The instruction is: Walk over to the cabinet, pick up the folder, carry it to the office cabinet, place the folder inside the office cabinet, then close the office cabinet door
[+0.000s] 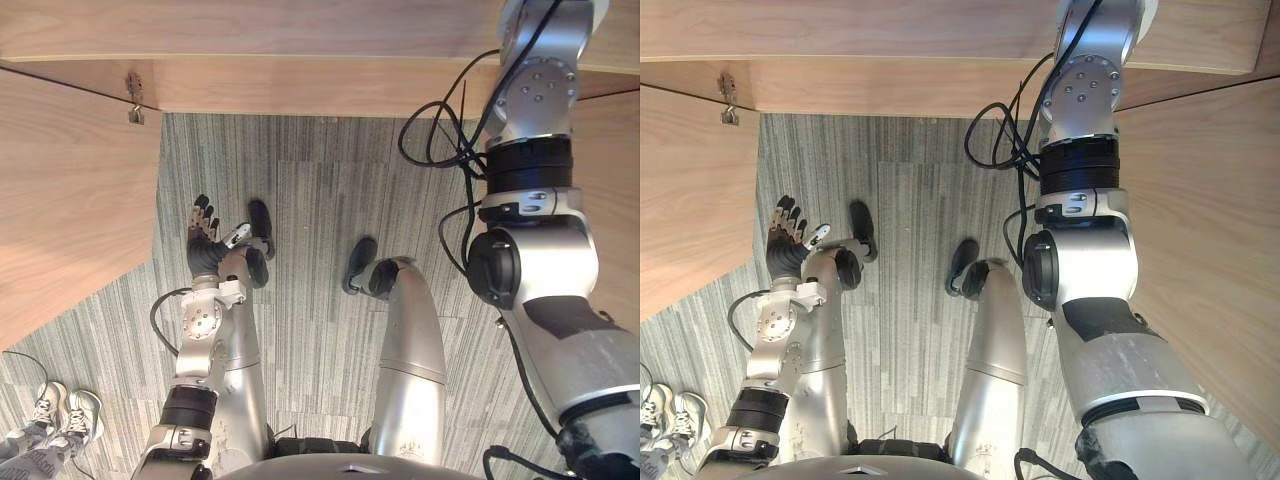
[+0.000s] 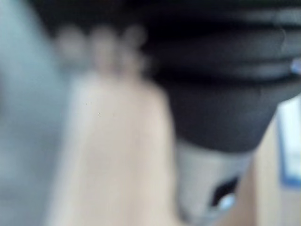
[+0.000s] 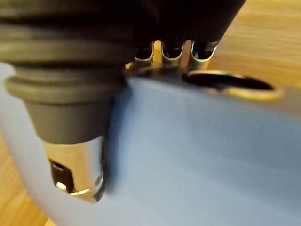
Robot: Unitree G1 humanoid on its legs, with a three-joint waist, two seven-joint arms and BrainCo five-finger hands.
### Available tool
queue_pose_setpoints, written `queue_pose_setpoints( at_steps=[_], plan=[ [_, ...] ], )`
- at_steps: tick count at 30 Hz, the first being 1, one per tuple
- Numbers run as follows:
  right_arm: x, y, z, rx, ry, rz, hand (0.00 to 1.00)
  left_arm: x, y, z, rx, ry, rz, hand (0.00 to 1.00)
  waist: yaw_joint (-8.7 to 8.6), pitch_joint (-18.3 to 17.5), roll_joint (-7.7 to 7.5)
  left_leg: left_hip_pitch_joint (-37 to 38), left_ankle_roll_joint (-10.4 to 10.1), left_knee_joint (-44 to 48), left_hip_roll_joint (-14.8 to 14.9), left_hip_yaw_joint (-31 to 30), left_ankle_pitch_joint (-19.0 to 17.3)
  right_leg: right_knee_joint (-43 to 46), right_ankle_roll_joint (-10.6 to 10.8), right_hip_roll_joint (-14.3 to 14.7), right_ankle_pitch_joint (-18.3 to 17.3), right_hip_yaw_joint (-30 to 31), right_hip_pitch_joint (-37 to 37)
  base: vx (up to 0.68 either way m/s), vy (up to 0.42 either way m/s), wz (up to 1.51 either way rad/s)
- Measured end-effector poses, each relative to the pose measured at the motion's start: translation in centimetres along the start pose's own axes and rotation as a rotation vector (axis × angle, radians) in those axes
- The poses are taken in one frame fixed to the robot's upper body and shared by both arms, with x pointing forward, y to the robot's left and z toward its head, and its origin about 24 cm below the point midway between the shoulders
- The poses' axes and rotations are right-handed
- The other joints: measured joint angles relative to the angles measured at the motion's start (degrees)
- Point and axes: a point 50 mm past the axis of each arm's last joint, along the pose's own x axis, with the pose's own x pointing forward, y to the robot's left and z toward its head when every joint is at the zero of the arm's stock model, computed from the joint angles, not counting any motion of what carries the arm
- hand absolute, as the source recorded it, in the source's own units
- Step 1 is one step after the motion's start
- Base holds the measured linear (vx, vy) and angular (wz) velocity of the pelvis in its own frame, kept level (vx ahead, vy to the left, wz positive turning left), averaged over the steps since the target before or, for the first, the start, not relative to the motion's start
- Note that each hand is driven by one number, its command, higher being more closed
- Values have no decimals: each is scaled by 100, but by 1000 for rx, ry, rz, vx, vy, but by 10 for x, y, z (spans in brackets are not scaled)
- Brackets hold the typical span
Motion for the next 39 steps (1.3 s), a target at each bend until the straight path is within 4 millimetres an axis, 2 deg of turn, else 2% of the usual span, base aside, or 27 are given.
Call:
queue_pose_setpoints(
  at_steps=[9,19,25,30,39],
  plan=[
    [1,6,5,35,-25,-6,0,1,-3,3,-11,-6,2,0,-17,-1,0,46,-4,-169,-14,24,118,-89,-28,-4,54,-22,4,-1,-5,1],
    [-4,8,-3,-45,-11,30,0,4,-6,3,-13,7,-2,0,-66,-5,0,264,10,-288,70,67,137,-299,-17,94,183,6,195,-12,-5,-6],
    [-14,-1,1,-102,-26,69,0,10,-11,8,-14,2,-11,0,-87,-62,-5,321,13,-367,74,109,160,-389,-14,104,223,15,234,0,0,0],
    [-19,-26,-5,-168,16,42,0,11,-8,5,-6,17,10,0,-118,-111,-5,498,8,-516,106,171,168,-574,-5,148,293,16,393,-6,-5,-4],
    [-20,-31,-17,-354,157,160,0,25,-15,5,8,32,-6,0,-175,-113,-5,513,44,-634,136,192,245,-750,17,197,424,12,412,-12,0,-3]
  ],
)
